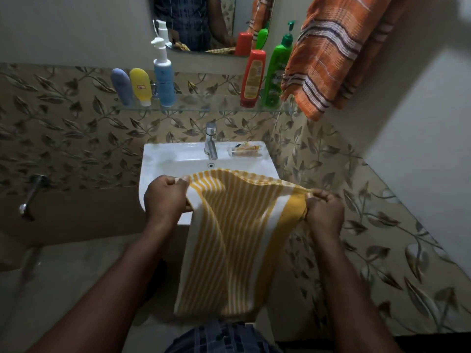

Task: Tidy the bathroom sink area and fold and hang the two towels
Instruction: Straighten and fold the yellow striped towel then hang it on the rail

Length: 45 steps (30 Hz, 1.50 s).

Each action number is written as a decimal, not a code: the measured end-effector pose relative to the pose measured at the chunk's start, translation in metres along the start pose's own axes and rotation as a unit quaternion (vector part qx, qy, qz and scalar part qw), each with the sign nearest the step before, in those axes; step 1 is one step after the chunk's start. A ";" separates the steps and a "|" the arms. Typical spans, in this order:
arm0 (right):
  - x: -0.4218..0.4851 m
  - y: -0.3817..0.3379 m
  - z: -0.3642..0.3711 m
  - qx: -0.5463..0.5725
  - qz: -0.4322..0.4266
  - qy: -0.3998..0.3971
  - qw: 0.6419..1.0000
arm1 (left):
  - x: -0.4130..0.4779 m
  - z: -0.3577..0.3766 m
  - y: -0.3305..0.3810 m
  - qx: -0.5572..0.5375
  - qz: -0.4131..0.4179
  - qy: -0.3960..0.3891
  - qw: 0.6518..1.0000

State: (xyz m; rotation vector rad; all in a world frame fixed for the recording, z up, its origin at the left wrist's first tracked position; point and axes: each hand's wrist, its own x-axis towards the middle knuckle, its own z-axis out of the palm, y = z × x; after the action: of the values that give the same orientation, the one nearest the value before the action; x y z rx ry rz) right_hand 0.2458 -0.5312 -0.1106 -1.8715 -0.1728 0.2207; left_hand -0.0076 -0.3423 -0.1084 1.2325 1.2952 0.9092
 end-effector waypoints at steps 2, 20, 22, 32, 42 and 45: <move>-0.016 0.004 0.006 0.014 -0.010 0.043 0.999 | -0.017 0.009 0.001 -0.022 0.001 -0.003 1.000; -0.106 -0.011 0.036 0.056 -0.126 -0.109 0.984 | -0.102 0.064 -0.002 0.097 0.220 -0.040 0.970; -0.108 -0.010 0.036 0.051 -0.136 -0.112 0.983 | -0.104 0.064 -0.003 0.091 0.216 -0.041 0.971; -0.119 -0.005 0.036 0.084 -0.119 -0.091 0.985 | -0.107 0.062 -0.004 0.045 0.159 -0.048 0.985; -0.122 -0.008 0.035 0.073 -0.155 -0.086 0.982 | -0.108 0.063 -0.007 -0.036 0.094 -0.088 0.991; -0.125 -0.009 0.034 0.062 -0.183 -0.082 0.978 | -0.111 0.062 -0.006 -0.037 0.104 -0.084 0.990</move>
State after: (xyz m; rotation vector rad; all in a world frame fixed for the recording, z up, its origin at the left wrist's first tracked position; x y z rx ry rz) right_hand 0.1160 -0.5256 -0.1042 -1.6631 -0.5973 0.1275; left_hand 0.0390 -0.4605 -0.1015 1.3735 1.0048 0.9684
